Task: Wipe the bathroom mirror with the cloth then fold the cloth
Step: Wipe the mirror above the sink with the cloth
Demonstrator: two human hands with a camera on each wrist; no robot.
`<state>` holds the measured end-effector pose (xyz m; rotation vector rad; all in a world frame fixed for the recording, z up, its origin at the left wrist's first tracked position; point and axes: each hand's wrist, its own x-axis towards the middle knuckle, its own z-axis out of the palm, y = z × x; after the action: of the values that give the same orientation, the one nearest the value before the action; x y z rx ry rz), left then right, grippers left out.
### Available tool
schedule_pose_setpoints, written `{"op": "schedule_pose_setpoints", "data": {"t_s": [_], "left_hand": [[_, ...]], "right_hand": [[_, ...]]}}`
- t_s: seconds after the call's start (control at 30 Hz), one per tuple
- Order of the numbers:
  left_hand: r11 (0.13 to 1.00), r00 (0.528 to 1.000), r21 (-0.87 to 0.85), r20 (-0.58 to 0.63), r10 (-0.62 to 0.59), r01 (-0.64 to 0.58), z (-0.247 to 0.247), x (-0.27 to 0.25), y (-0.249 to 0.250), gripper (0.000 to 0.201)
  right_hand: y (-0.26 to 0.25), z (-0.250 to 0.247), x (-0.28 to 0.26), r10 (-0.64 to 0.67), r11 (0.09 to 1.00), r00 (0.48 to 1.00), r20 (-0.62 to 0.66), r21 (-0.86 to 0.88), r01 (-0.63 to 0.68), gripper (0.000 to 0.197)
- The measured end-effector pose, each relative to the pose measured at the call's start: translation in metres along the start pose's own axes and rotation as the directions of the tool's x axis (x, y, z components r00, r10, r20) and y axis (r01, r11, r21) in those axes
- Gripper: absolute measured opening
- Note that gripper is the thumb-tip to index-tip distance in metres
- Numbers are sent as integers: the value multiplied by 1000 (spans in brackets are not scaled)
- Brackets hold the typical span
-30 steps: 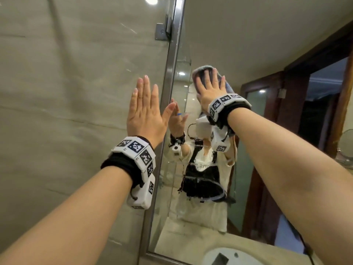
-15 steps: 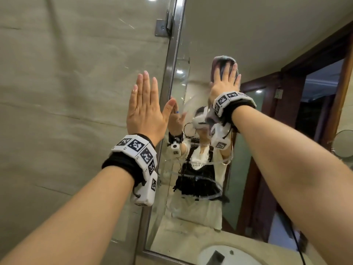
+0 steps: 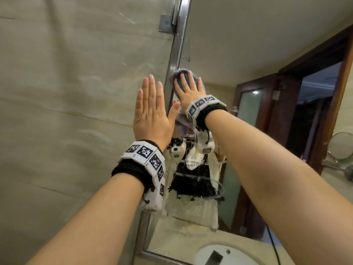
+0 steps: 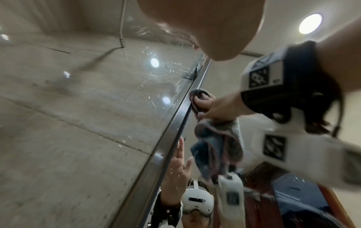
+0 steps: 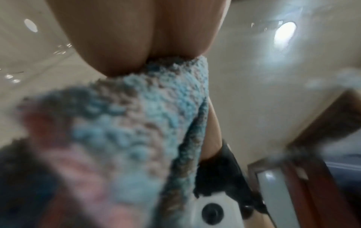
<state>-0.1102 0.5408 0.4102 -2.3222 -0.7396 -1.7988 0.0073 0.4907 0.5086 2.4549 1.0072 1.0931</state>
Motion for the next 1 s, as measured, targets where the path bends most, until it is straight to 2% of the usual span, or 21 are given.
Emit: {"op": "schedule_pose_setpoints", "data": {"t_s": [0.23, 0.37, 0.43, 0.5, 0.57, 0.63, 0.73, 0.83, 0.87, 0.9, 1.0], "left_hand": [[998, 999, -57, 31, 14, -12, -5, -2, 0, 77], [999, 998, -47, 63, 9, -6, 9, -22, -4, 76], [1000, 994, 26, 108, 5, -8, 25, -46, -8, 74], [996, 988, 87, 153, -14, 1, 37, -64, -11, 73], [994, 985, 110, 167, -42, 23, 40, -67, -10, 71], [994, 985, 107, 165, -55, 38, 37, -65, -10, 70], [995, 985, 95, 166, -57, 41, 35, -65, -10, 70], [996, 988, 83, 148, -49, 37, 36, -67, -11, 70], [997, 989, 75, 142, -41, 30, 36, -67, -11, 71], [997, 991, 72, 132, -35, 25, 37, -68, -12, 71], [998, 992, 55, 125, -31, 24, 38, -69, -13, 71]], "right_hand": [[-25, 71, -60, -198, 975, 979, 54, -96, 202, 73], [-14, 71, -63, -202, 973, 976, 83, -97, 210, 73], [6, 67, -63, -76, 997, 997, -7, -8, 76, 72], [39, 65, -71, 173, 974, 981, -82, 163, -158, 64], [72, 67, -86, 412, 885, 905, -104, 283, -370, 60], [90, 72, -98, 569, 794, 814, -116, 334, -508, 60], [86, 76, -99, 693, 681, 715, -90, 405, -610, 61], [67, 77, -91, 743, 627, 664, -82, 434, -647, 61], [60, 78, -90, 733, 642, 673, -94, 420, -641, 61], [53, 80, -89, 700, 683, 706, -110, 395, -615, 61], [22, 88, -87, 462, 857, 879, -117, 316, -408, 60]]}}
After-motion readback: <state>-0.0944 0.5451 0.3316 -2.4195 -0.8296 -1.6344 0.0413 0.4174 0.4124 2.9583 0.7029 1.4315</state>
